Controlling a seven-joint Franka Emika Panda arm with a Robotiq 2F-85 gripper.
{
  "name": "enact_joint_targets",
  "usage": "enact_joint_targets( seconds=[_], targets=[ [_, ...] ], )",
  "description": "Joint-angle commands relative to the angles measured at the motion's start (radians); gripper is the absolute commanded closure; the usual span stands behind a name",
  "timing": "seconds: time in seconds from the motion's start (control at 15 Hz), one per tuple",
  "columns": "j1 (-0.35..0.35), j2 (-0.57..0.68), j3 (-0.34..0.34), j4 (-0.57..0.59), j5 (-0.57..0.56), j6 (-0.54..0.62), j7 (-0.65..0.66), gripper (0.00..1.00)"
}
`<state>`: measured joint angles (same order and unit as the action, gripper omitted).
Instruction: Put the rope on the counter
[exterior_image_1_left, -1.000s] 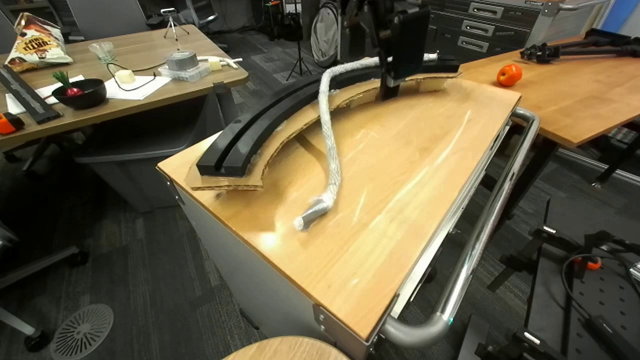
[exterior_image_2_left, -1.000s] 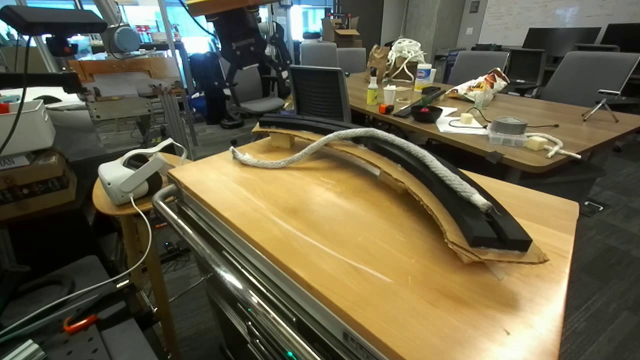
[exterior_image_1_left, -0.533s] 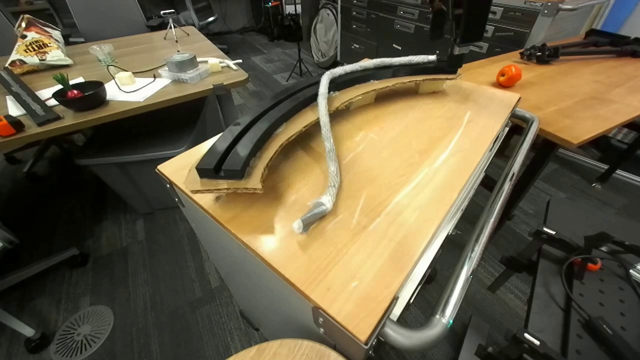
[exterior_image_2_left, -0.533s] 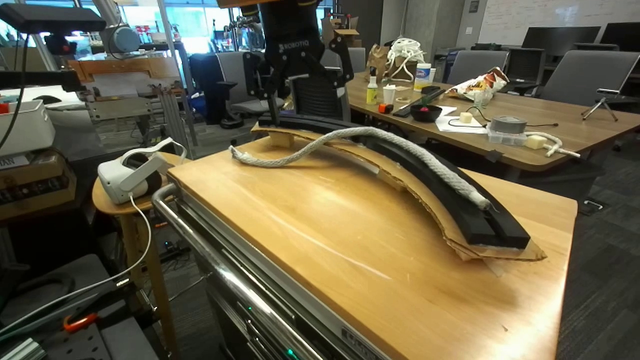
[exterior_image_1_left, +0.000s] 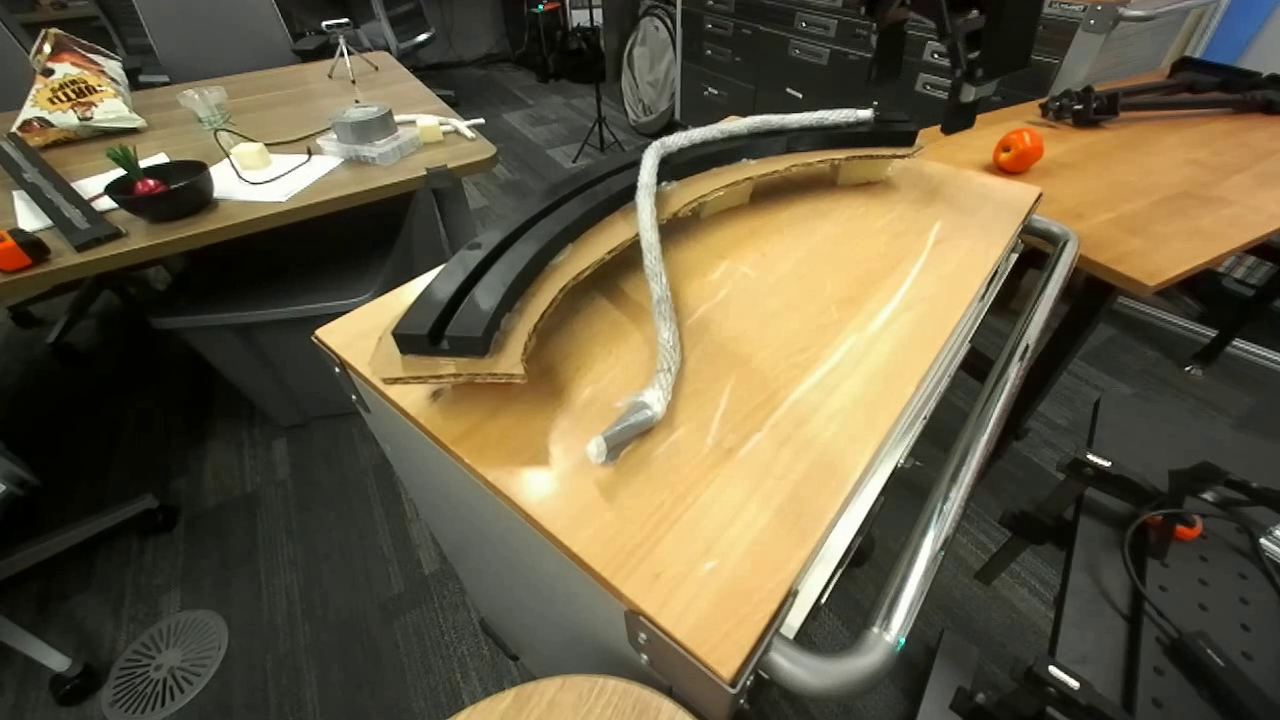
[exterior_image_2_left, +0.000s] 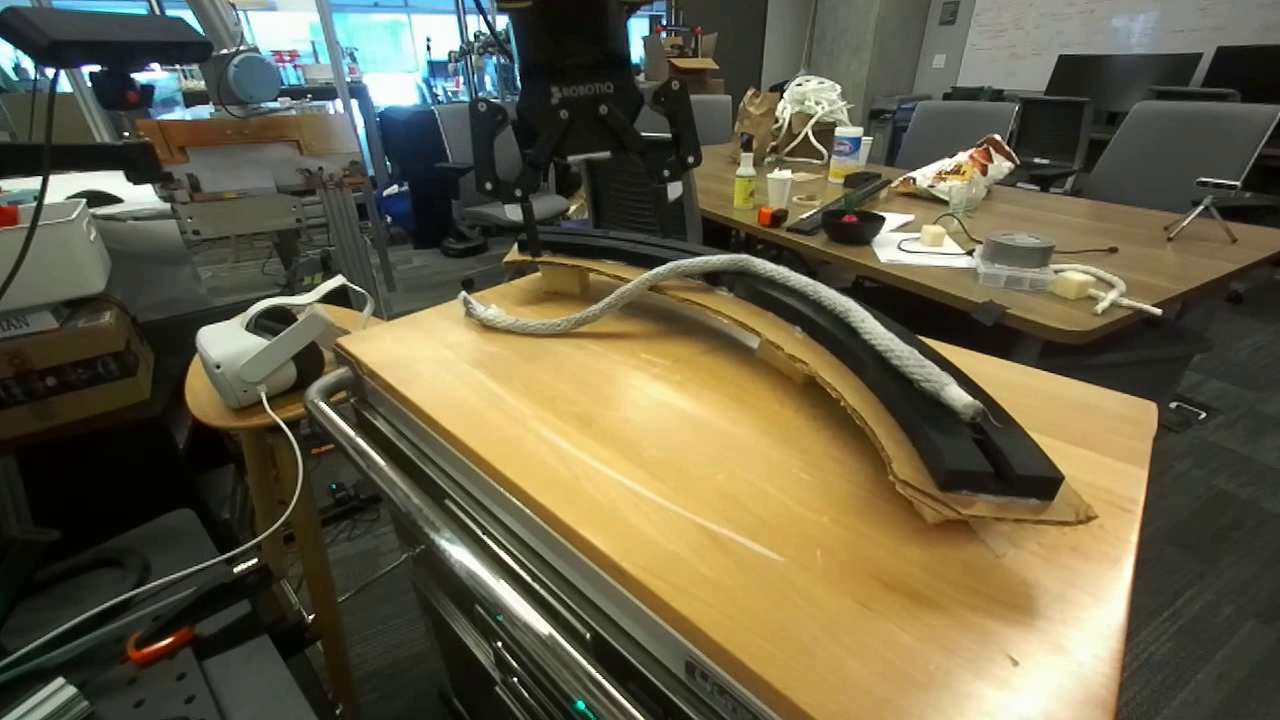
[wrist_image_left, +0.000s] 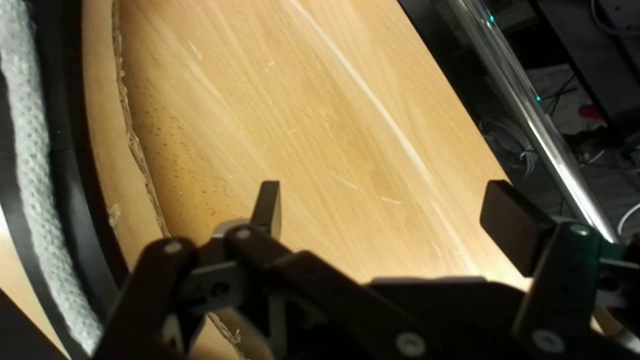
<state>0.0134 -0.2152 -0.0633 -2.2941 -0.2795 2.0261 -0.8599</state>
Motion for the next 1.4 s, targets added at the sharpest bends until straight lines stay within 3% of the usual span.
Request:
enact_joint_targets(
  seconds=[0.0,0.13,0.2,0.33,0.47,0.87,1.33],
  targets=[
    [-0.005,-0.074,-0.058,-0.021,0.034,0.019,-0.269,0.0],
    [0.004,-0.07,-0.092,0.0,0.182,-0.042,-0.355,0.0],
    [-0.013,-0.045,-0.06,0.001,0.094,-0.009,-0.277,0.0],
    [-0.014,-0.05,-0.076,0.001,0.152,-0.024,-0.326,0.0],
    [-0.034,-0.032,-0.058,-0.01,0.087,0.102,-0.219,0.0],
    [-0.139,0.115,-0.119,0.041,-0.023,0.373,-0.02,0.0],
    [-0.204,0.295,-0.144,0.133,-0.016,0.494,0.091,0.0]
  ],
)
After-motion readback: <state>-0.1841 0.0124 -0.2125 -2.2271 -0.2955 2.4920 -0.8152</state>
